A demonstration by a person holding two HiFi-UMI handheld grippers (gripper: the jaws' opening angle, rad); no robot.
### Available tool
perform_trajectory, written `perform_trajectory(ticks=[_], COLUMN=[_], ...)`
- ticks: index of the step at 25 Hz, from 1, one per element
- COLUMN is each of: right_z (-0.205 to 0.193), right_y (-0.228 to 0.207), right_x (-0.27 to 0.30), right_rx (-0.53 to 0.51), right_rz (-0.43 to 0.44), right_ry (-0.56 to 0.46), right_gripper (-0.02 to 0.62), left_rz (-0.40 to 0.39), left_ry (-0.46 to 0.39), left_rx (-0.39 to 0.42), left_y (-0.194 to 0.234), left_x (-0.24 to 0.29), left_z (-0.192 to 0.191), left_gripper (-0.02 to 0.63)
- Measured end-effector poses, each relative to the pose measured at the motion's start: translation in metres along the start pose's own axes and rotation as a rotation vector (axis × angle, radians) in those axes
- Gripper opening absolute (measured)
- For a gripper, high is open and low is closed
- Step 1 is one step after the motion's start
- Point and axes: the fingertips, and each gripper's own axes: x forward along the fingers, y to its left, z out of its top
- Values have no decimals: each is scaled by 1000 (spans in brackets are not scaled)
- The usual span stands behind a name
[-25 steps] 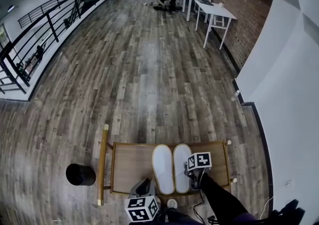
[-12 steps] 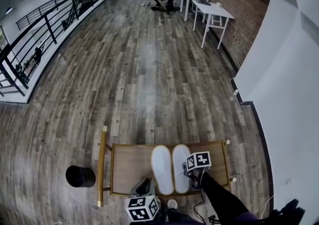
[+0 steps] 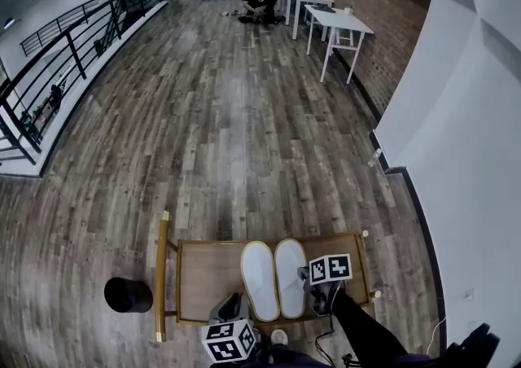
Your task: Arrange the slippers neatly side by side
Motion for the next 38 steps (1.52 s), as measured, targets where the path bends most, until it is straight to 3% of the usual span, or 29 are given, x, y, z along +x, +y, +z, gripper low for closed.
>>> perform_trajectory(ticks=[4,10,14,16,20,26,38], right_z=[23,40,36,33,24,13,-5], right_y=[19,68,85,89,100,115,125], right_x=[-37,-93,-117,-124,-134,-146,-138], right_rx=[50,-2,-16,-36,-132,-223,-249], right_rz=[66,215,189,139,44,3,6], right_ry=[-236,-484,-601,-629,-664,-692,-670], right_gripper=[46,44,44,43,24,-2,-2], left_rz=[-35,-87,-150,-141,-72,15,22], left_ry=[-25,-93,-184,-225,-265,-280,-289], left_rx=[-97,-58,-59,-34,67,220,244], left_y=[-10,-31,-51,-59,-65,-76,-71], left_x=[8,21,23,20,10,-1,-16], left_z=[10,42,62,68,66,56,54], left_gripper=[51,51,51,9,2,1,2])
